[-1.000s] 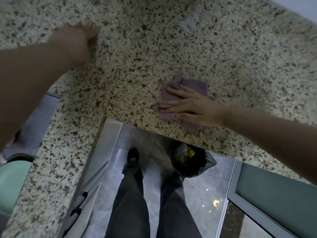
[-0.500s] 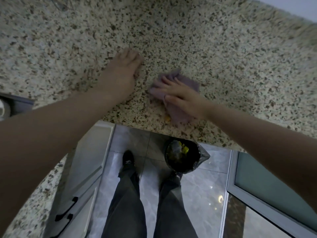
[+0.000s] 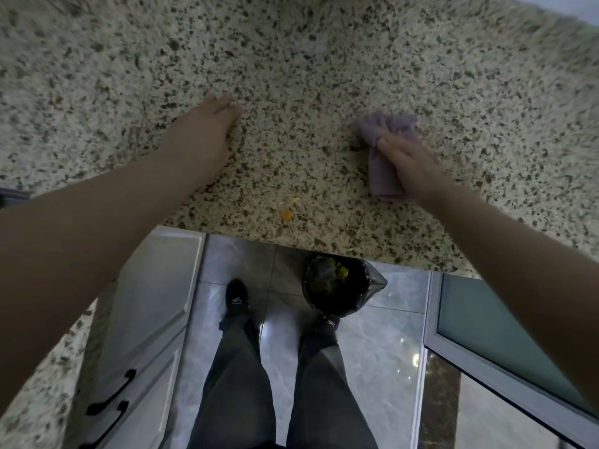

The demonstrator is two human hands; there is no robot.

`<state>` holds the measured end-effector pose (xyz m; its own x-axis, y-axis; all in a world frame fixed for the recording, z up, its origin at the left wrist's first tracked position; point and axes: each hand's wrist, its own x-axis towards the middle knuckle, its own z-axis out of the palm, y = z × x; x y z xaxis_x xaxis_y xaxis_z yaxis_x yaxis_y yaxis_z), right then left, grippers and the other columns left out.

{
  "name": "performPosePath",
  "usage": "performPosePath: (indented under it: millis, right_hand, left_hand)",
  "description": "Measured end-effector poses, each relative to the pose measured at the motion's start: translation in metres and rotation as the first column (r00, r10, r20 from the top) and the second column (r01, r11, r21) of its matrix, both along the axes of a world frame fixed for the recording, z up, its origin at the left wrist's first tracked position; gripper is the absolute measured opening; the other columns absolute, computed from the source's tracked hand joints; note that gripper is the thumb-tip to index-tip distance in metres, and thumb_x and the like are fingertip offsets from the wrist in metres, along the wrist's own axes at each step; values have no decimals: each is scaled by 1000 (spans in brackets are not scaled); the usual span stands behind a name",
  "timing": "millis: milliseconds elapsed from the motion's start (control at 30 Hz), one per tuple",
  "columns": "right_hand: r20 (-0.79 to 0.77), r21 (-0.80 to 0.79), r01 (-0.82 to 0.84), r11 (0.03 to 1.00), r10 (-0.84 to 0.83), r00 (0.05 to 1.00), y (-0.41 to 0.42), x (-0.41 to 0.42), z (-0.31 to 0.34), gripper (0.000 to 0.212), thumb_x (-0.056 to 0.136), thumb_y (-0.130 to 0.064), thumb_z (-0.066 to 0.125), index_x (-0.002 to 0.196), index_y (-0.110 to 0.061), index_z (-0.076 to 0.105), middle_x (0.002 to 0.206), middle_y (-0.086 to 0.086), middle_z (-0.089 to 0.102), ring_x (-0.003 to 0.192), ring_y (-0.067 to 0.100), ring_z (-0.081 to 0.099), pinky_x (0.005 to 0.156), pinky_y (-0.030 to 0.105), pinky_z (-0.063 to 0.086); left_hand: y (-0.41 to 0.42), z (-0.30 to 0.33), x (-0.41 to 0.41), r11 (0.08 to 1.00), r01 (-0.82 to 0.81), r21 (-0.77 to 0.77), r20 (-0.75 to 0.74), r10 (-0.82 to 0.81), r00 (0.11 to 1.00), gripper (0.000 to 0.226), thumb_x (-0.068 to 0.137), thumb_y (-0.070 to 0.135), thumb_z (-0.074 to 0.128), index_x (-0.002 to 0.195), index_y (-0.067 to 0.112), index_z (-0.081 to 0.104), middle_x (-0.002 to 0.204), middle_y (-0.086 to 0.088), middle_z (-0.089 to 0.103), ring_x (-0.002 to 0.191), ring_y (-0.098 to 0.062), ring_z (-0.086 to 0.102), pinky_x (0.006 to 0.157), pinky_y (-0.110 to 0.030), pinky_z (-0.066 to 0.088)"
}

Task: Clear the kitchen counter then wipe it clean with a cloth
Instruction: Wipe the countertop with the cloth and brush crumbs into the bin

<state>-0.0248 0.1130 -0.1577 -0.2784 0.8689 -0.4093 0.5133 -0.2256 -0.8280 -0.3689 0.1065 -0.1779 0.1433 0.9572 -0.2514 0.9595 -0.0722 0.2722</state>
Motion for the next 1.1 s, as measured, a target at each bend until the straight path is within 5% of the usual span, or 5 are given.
performPosePath:
  millis: [100, 400, 667, 900, 1100]
  right_hand:
    - [83, 104, -99, 990, 90, 992, -21, -15, -14, 43, 107, -25, 36, 150, -23, 38, 152, -22, 18, 146, 0, 4, 120, 25, -3]
    - [3, 191, -108, 976, 109, 994, -87, -86, -27, 44, 107, -23, 35, 151, -19, 37, 155, -18, 24, 149, 5, 3, 123, 34, -4]
    - [206, 310, -143, 940, 81, 975, -111, -178, -37, 50, 104, -39, 27, 153, -29, 31, 165, -2, 14, 153, 19, -7, 121, 37, -11]
    - [566, 530, -275, 802, -93, 819, -115, -234, -51, 48, 102, -41, 40, 148, -28, 43, 158, 4, 34, 150, 28, 20, 121, 45, 17]
    - [663, 567, -335, 753, -175, 728, -121, -237, -51, 39, 99, -44, 46, 128, -22, 58, 138, 8, 52, 127, 29, 45, 88, 42, 38]
  left_hand:
    - [0, 2, 2, 1000, 2, -17, -14, -2, 1000, 65, 94, -3, 41, 154, 14, 24, 164, -4, 12, 151, -23, 11, 120, -43, 23]
    - [-2, 20, 5, 998, -22, -60, 116, 29, 993, 58, 95, 0, 42, 151, 8, 30, 162, -10, 17, 150, -25, 14, 121, -30, 11]
    - [-59, 12, -56, 938, -280, 203, 397, 182, 900, 54, 85, 0, 33, 130, 7, 62, 140, -14, 54, 132, -26, 49, 117, -23, 28]
    - [-108, 17, -81, 853, -449, 265, 483, 286, 828, 52, 87, -10, 35, 126, 7, 65, 133, -8, 61, 127, -17, 52, 112, -17, 34]
    - [-130, 11, -79, 839, -488, 239, 507, 321, 800, 50, 89, -10, 35, 123, 8, 67, 127, -5, 64, 122, -11, 54, 113, -14, 30]
